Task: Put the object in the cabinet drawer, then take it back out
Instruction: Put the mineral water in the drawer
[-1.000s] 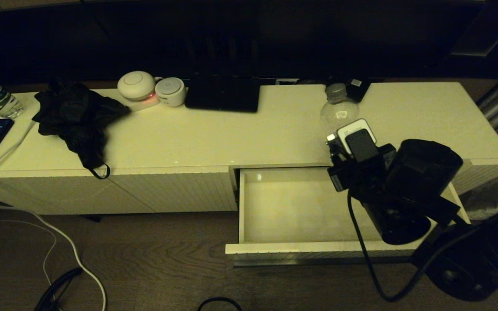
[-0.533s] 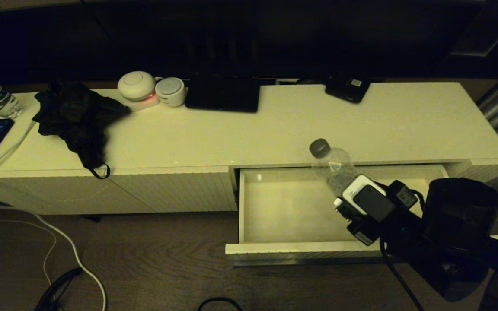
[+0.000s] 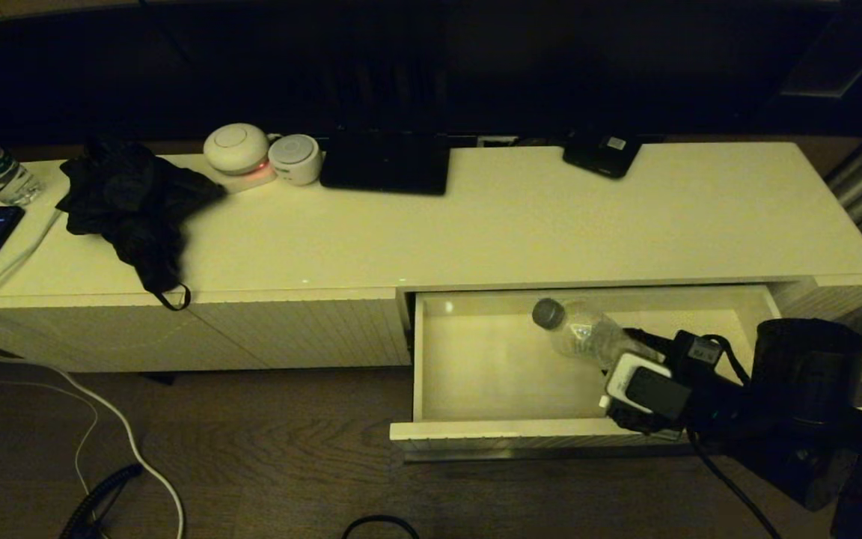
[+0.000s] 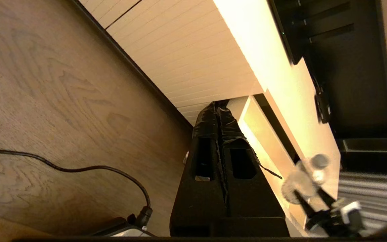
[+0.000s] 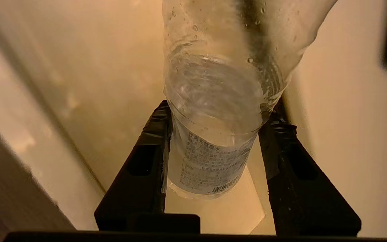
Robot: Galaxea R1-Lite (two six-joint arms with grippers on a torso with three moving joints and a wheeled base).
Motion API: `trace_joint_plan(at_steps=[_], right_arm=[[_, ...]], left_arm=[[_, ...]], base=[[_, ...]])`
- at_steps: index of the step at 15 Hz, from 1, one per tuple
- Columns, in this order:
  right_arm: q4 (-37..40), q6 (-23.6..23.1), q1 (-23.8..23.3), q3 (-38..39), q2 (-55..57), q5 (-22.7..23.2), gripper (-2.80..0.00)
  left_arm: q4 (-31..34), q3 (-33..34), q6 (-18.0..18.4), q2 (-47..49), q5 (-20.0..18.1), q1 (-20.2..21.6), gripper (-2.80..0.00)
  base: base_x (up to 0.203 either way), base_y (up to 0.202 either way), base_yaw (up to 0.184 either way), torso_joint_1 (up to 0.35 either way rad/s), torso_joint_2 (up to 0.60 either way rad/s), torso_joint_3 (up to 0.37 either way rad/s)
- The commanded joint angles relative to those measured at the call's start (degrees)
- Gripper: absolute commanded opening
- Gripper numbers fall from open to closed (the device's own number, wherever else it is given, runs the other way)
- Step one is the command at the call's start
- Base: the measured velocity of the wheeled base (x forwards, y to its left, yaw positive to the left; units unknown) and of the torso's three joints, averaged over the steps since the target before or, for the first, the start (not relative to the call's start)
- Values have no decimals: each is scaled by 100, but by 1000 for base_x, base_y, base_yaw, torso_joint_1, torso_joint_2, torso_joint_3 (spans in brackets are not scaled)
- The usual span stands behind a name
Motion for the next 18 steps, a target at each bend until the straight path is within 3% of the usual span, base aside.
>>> trace_joint_plan(at_steps=[1,6,10,16,18], right_arm=[[-24,-380,-361,-33,310,304,-280],[159,-1704,-1079,-320,542,671,-280],[657,-2435,-1348,-547,623,842,-280],[2153,-2623,-1455,-1244,565,947,-280],[3092,-2591,-1442,-1802,449,942,-280]], left_arm=[[-4,0,-32,-9,3,0,-280],[-4,0,-32,-9,3,0,-280],[-4,0,-32,-9,3,0,-280],[-4,0,-32,-9,3,0,-280],[-4,0,-32,-9,3,0,-280]], base=[[0,0,0,0,0,0],[0,0,0,0,0,0],[0,0,0,0,0,0],[0,0,0,0,0,0],[0,0,0,0,0,0]])
